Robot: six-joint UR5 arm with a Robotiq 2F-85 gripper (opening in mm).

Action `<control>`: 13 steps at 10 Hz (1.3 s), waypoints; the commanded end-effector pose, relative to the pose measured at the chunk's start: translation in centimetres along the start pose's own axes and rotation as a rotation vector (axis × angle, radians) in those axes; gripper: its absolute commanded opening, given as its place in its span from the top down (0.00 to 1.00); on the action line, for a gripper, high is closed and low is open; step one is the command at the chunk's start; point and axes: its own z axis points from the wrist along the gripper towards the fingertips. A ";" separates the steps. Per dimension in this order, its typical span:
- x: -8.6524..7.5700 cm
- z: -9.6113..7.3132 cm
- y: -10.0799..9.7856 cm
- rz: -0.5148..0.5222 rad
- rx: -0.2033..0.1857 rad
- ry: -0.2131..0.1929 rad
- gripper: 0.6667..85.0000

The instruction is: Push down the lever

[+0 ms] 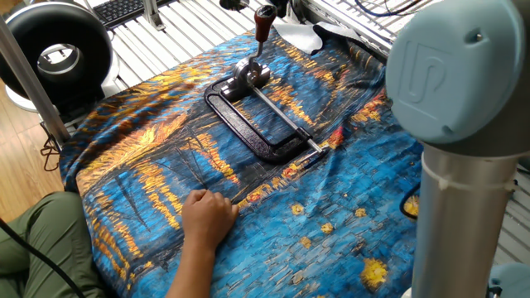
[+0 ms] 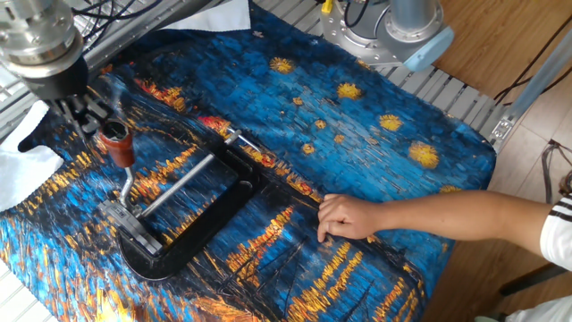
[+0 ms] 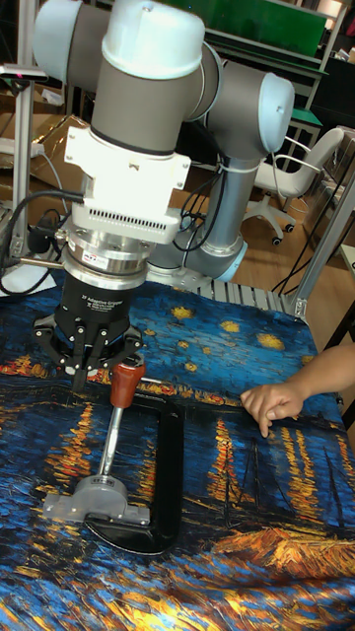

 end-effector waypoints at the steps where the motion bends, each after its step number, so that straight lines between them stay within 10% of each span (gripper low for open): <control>1: -0.4 -0.5 2.0 0.016 -0.067 0.013 1.00; 13: -1.6 -2.7 11.2 0.104 -0.303 0.066 1.00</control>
